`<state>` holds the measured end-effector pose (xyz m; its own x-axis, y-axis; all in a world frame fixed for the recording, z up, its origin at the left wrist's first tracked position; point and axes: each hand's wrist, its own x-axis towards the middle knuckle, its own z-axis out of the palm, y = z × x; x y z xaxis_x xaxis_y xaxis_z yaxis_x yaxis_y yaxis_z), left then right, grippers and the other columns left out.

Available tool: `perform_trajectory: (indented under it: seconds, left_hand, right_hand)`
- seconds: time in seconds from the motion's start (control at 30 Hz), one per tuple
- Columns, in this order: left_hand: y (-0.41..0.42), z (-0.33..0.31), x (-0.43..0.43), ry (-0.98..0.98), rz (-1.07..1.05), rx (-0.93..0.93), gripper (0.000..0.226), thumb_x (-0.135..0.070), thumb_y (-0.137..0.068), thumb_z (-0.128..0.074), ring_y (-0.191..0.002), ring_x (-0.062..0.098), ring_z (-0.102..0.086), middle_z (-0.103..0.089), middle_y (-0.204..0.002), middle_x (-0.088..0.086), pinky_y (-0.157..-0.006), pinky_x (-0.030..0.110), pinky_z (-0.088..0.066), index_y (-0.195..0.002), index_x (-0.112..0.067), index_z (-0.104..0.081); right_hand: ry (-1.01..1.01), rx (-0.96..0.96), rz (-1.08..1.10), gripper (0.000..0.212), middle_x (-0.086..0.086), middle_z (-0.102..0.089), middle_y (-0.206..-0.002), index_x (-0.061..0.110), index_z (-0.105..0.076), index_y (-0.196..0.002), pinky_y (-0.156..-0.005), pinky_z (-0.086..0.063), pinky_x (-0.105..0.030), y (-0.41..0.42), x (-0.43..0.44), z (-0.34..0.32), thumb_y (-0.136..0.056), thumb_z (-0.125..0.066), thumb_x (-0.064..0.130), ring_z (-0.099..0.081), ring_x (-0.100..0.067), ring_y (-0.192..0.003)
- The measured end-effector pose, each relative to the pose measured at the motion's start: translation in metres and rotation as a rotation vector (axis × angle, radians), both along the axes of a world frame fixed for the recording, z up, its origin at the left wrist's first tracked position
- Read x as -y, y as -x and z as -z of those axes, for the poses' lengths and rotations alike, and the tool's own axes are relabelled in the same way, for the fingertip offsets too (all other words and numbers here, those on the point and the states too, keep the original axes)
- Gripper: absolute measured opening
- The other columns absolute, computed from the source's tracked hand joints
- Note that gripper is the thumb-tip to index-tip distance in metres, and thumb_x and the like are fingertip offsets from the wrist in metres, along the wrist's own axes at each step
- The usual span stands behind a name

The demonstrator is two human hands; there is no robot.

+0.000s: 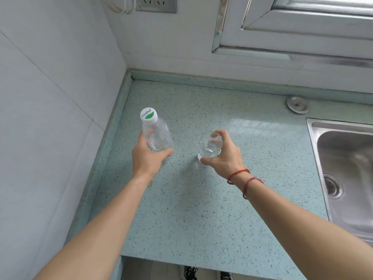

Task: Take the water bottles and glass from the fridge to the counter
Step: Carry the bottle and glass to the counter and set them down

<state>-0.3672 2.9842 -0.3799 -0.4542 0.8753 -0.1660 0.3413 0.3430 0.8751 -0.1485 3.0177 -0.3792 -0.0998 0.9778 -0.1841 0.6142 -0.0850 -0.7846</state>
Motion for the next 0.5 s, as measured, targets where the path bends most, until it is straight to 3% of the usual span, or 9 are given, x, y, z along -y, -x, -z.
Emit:
perform_trajectory:
  seconds: [0.13,0.23,0.5]
  left_hand:
    - [0.002,0.005,0.001,0.021,0.009,-0.007,0.067,-0.021,-0.065,-0.091,-0.077,-0.016,-0.056,-0.056,-0.097,-0.030,-0.053,-0.005,-0.036,-0.113,-0.041,-0.050]
    - [0.003,0.010,0.002,0.022,0.001,-0.008,0.064,-0.019,-0.064,-0.091,-0.075,-0.030,-0.051,-0.058,-0.095,-0.027,-0.052,-0.004,-0.037,-0.111,-0.038,-0.052]
    - [0.005,0.016,0.001,0.021,0.011,-0.019,0.064,-0.021,-0.064,-0.091,-0.074,-0.027,-0.055,-0.061,-0.093,-0.027,-0.054,-0.002,-0.040,-0.111,-0.042,-0.052]
  right_hand:
    - [0.013,0.000,-0.005,0.077,0.000,-0.065,-0.119,0.030,-0.043,-0.125,-0.069,-0.043,-0.026,0.002,-0.001,0.002,-0.064,-0.089,0.019,-0.059,-0.024,-0.092]
    - [0.018,-0.006,0.000,0.077,0.001,-0.066,-0.118,0.031,-0.044,-0.125,-0.061,-0.040,-0.019,0.003,-0.003,0.004,-0.064,-0.088,0.019,-0.058,-0.023,-0.092]
    - [0.032,0.004,0.013,0.077,0.002,-0.066,-0.117,0.034,-0.042,-0.123,-0.071,-0.048,-0.030,0.004,-0.001,0.013,-0.063,-0.089,0.021,-0.061,-0.025,-0.094]
